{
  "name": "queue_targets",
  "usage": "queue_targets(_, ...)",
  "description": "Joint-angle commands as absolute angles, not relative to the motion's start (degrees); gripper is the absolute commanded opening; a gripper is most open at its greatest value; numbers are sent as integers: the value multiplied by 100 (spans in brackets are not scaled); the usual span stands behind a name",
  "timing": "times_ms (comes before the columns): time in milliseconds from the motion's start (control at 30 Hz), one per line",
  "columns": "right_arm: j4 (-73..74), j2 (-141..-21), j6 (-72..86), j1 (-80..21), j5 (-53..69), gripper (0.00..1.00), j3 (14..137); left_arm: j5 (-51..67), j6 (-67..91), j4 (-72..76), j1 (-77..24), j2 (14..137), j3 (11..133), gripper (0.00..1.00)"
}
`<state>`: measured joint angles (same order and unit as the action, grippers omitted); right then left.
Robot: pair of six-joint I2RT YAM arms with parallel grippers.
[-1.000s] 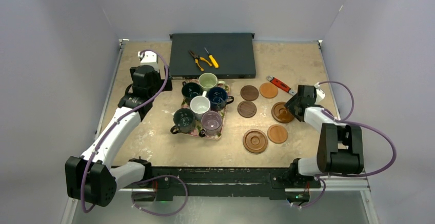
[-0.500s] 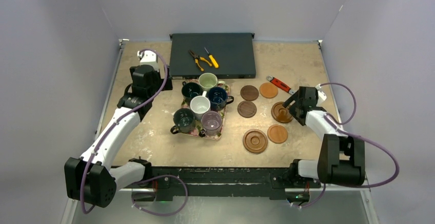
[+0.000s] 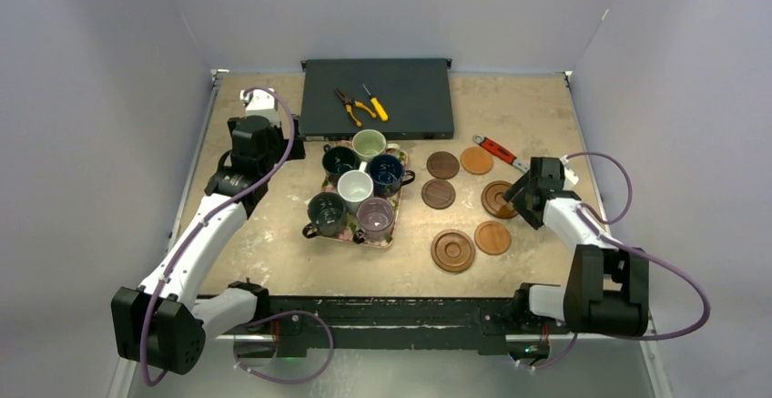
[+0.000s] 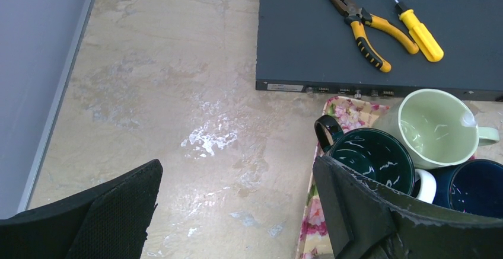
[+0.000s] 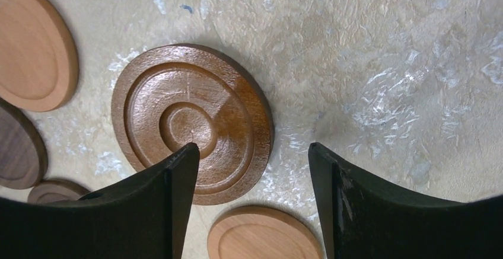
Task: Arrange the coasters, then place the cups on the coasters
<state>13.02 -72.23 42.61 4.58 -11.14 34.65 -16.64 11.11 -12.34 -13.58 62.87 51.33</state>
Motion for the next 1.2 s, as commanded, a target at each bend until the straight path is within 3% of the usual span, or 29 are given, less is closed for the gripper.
queue_targets(0,1327,-7426,4175,481,-1352,69,3632,-1642,1178,-1177,-1389,6210,5350,99)
queue_targets(100,1288,-7644,4058,483,-1347,63,3678,-1652,1176,-1175,-1393,6223,5352,99)
queue_targets(467,1089,-8003,3921,481,-1363,65,3718,-1670,1163,-1175,-1393,6241,5347,99)
queue_targets(867,903,-8542,3962,481,-1415,57,4042,-1731,1134,-1185,-1389,6248,5350,99)
queue_targets(1167,796,-8983,3950,483,-1520,57,4355,-1758,1125,-1181,-1389,6323,5352,99)
